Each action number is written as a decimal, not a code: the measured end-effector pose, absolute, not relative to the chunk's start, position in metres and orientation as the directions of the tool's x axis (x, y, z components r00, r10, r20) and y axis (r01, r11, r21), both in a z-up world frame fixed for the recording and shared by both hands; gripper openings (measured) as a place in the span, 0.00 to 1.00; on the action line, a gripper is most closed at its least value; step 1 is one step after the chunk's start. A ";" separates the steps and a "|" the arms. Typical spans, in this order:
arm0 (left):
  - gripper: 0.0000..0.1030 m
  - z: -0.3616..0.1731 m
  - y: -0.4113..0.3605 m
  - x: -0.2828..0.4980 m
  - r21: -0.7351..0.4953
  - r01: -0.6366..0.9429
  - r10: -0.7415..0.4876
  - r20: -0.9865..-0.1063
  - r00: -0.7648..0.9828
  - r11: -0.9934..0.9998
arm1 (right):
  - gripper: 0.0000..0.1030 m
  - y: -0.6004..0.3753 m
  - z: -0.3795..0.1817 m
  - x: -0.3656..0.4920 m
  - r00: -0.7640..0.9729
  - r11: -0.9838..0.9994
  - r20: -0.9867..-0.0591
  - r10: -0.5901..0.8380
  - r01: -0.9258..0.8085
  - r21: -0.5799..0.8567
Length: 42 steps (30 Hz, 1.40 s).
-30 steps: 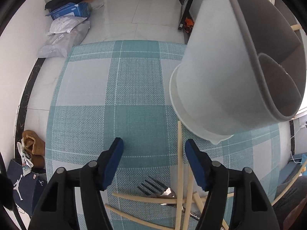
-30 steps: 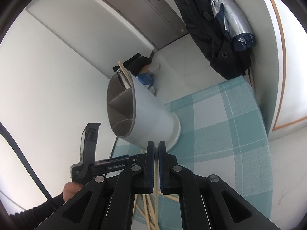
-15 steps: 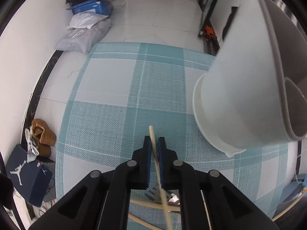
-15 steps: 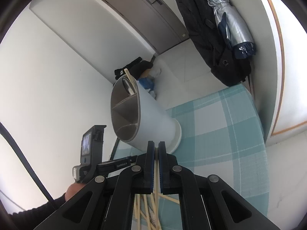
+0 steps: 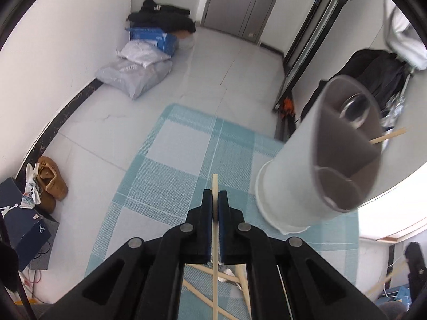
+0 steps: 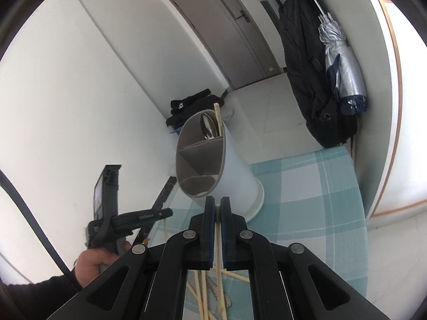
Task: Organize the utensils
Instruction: 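Lift both chopsticks and carry them above the white holder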
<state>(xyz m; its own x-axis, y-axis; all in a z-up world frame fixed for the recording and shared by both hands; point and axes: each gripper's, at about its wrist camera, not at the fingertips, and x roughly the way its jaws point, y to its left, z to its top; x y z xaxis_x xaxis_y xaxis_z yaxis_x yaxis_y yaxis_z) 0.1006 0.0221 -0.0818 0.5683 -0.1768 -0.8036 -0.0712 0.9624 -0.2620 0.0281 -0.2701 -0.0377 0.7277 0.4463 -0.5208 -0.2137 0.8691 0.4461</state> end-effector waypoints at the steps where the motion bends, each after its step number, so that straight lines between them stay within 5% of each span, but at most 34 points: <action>1: 0.01 -0.075 0.022 0.094 -0.270 -0.065 -0.182 -0.789 0.587 0.961 | 0.03 -0.269 -0.037 0.028 0.730 0.872 -0.521 0.442 -0.213 0.441; 21: 0.01 0.010 0.033 0.009 -0.369 0.029 -0.249 -0.566 0.786 0.929 | 0.03 -0.247 -0.010 -0.009 0.780 0.903 -0.488 0.393 -0.227 0.364; 42: 0.01 0.076 0.024 0.039 -0.393 0.104 -0.278 -0.418 0.865 0.914 | 0.03 -0.225 0.076 0.008 0.802 0.878 -0.378 0.462 -0.354 0.322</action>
